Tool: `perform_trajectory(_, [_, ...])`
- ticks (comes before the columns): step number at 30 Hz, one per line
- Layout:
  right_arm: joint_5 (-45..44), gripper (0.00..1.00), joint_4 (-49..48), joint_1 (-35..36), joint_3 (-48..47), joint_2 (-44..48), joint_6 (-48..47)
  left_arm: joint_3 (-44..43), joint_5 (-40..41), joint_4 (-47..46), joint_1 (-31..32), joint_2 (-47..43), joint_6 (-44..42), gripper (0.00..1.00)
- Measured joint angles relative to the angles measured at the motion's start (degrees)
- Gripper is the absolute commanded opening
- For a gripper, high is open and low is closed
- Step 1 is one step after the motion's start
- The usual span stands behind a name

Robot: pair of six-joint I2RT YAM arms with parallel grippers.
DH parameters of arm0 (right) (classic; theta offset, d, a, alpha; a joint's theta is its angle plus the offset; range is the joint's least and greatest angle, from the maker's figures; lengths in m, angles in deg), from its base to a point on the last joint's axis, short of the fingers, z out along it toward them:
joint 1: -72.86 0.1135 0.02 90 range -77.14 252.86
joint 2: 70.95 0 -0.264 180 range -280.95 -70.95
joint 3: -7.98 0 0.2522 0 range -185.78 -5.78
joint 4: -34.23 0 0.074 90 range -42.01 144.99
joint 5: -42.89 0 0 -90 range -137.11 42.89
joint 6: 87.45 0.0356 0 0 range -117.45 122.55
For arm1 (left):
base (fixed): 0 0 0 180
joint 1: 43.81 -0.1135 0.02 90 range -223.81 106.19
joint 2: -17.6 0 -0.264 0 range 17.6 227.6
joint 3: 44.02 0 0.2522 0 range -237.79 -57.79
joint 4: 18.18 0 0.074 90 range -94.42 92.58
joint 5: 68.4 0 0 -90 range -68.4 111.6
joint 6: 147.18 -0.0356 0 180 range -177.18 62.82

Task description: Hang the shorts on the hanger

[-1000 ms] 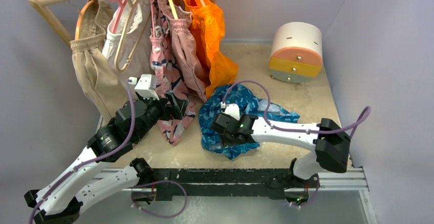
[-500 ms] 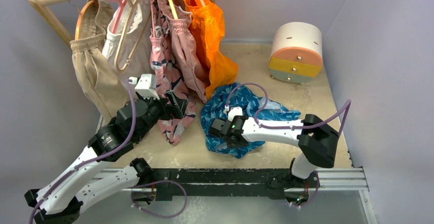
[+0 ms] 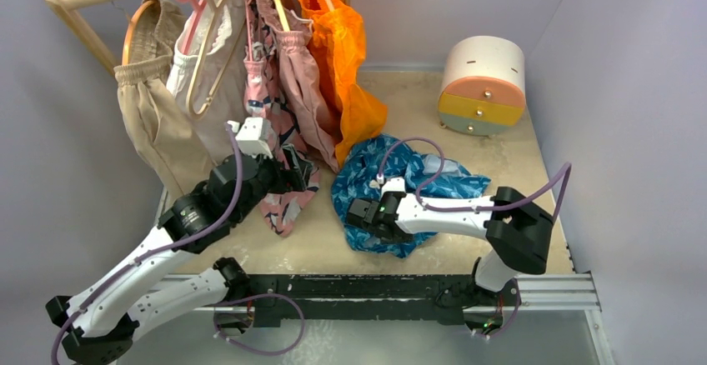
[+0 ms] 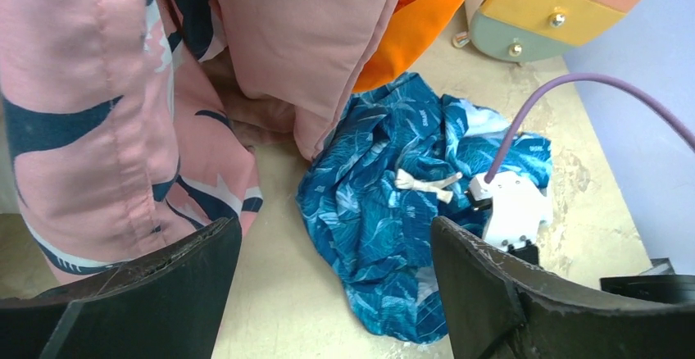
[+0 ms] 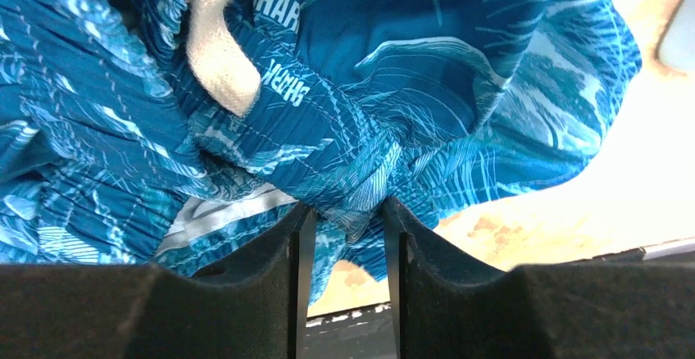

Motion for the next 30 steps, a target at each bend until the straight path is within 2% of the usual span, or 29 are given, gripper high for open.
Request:
perform_trajectory(3, [-0.72,0.14,1.88,0.0,0.11,0.72,1.4,-0.94,0.42,1.03,0.0,1.79,0.37,0.78])
perform_trajectory(7, [-3.32,0.01,5.99,0.04,-0.87,3.63,2.97,-2.05,0.46,1.03,0.0,4.02,0.46,0.72])
perform_trajectory(17, [-10.1,0.0,9.7,0.02,-7.45,13.46,2.71,-5.86,-1.27,-1.07,0.0,13.53,0.44,0.65])
perform_trajectory(24, [-10.67,0.0,6.69,-0.7,-4.44,20.35,1.55,-5.88,-6.58,-5.95,0.09,22.91,1.77,0.65])
perform_trajectory(30, [-10.51,0.0,4.07,-2.51,-1.25,26.36,1.14,-2.82,-11.17,-14.08,1.01,27.65,4.52,0.57])
